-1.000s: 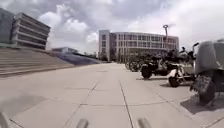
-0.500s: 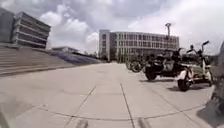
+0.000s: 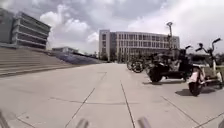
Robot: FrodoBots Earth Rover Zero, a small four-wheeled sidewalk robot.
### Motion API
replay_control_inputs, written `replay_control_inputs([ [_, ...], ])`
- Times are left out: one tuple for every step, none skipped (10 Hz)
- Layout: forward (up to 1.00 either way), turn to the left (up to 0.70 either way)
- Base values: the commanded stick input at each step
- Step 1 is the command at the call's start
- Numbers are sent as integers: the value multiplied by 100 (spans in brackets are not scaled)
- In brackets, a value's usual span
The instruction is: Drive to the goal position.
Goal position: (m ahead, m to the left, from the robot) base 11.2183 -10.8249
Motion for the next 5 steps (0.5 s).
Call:
replay_control_inputs([
  [70, 0],
  [70, 0],
  [70, 0],
  [70, 0],
  [70, 0],
])
